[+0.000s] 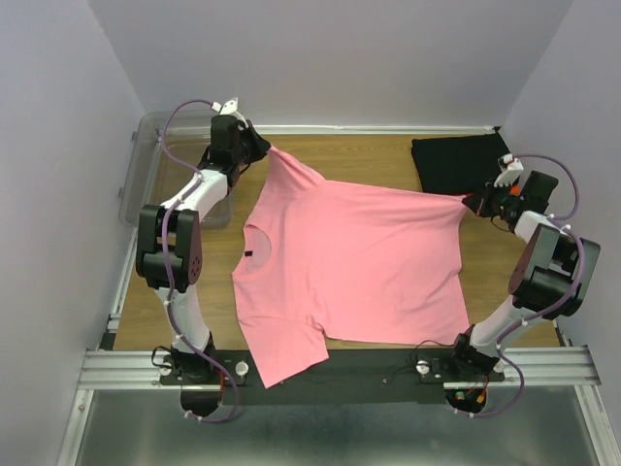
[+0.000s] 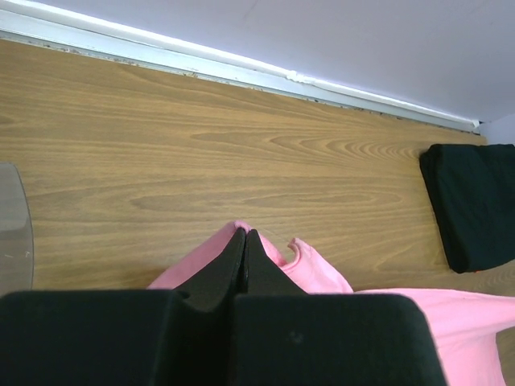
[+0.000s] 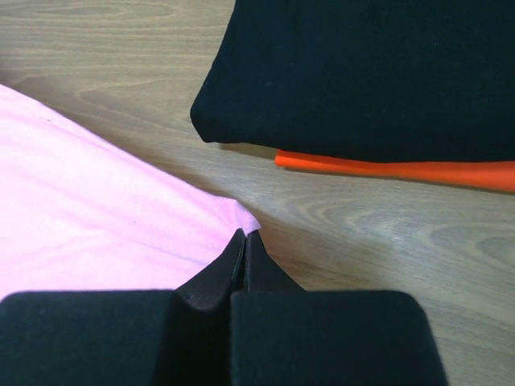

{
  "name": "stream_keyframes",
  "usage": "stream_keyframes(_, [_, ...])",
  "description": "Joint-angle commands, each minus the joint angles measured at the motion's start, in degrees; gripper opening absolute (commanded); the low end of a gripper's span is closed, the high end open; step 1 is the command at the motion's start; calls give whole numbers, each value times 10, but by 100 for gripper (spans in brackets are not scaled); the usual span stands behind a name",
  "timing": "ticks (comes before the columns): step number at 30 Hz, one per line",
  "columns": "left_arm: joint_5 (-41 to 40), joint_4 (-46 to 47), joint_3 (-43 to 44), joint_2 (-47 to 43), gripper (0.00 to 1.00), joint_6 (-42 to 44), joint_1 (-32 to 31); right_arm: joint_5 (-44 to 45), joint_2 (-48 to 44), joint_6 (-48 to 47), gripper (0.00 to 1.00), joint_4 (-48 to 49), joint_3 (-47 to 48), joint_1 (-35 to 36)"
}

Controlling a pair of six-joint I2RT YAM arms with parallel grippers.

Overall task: Fold and stack the t-shirts
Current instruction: Fold the tshirt

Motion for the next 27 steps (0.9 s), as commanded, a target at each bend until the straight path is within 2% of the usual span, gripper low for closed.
stream_keyframes(1, [20,10,-10,-25,0,13,5,-36,7,7,0,17,1,-6])
stream_keyframes(8, [31,24,-35,-43,0,25,7,-64,20,7,0,16,5,-6])
stream_keyframes(27, [60,37,-105,-98,0,28,11,-69,44,-3,1,14,10,-5])
